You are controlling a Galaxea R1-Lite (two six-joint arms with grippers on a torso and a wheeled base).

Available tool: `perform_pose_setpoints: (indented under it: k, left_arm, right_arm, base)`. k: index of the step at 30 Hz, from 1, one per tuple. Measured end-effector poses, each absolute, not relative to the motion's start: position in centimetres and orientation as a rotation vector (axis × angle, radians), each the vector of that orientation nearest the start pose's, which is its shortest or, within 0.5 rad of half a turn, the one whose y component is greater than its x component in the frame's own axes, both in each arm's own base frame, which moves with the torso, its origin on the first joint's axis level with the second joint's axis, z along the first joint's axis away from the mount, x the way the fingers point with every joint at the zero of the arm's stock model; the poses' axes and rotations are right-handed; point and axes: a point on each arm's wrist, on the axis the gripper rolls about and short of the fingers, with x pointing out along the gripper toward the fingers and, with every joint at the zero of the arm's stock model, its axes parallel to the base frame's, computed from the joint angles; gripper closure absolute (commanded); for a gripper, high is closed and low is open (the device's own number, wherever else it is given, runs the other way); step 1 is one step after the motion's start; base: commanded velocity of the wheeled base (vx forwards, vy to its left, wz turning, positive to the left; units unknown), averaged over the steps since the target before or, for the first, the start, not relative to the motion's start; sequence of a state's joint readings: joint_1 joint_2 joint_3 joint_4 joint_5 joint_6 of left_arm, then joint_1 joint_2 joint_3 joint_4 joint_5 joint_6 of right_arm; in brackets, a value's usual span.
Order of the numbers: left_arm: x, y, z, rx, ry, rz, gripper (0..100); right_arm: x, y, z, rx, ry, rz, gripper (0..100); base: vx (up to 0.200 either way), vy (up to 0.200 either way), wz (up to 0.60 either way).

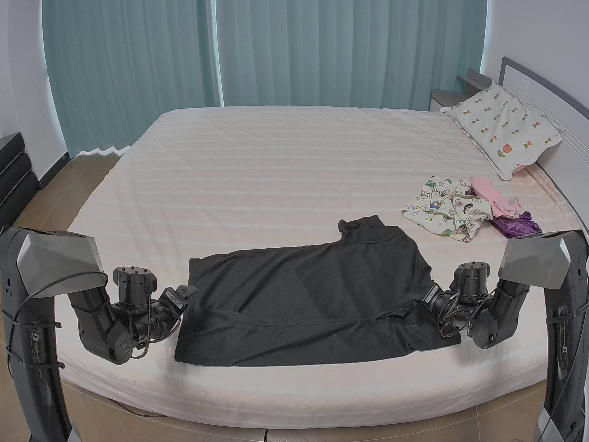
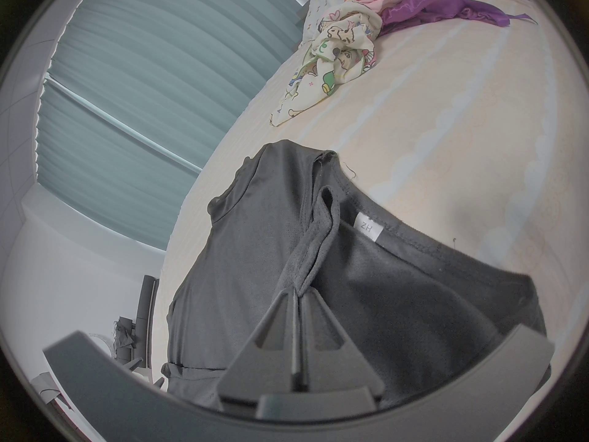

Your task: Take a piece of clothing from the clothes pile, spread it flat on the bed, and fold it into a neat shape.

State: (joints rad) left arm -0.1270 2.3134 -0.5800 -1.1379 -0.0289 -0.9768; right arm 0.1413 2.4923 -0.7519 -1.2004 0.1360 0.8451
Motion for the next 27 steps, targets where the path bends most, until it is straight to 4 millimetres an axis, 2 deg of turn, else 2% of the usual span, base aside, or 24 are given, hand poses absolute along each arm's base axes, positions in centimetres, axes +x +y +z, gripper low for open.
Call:
perform_pose_setpoints:
  k: [6, 11, 18, 27]
  left_arm:
    - [33.1, -4.3, -2.1, -0.916, 0.62, 0.151, 0]
    - [33.1, -4.3, -2.1, -0.916, 0.619, 0.152, 0]
    - [33.1, -4.3, -2.1, -0.916, 0.62, 0.152, 0]
    - [33.1, -4.3, -2.2, -0.916, 0.62, 0.152, 0]
  right_arm:
    - [36.3, 5.6, -5.1, 0.812, 0.615, 0.015, 100]
    - [35.2, 5.7, -3.7, 0.799, 0.61, 0.023, 100]
    - [32.6, 5.6, -1.7, 0.692, 0.624, 0.055, 100]
    - [28.5, 7.0, -0.5, 0.488, 0.665, 0.07, 100]
  base:
    - [0.0, 0.0, 0.0]
    - [0.0, 0.0, 0.0]
    - [0.0, 0.0, 0.0]
    - [0.0, 0.0, 0.0]
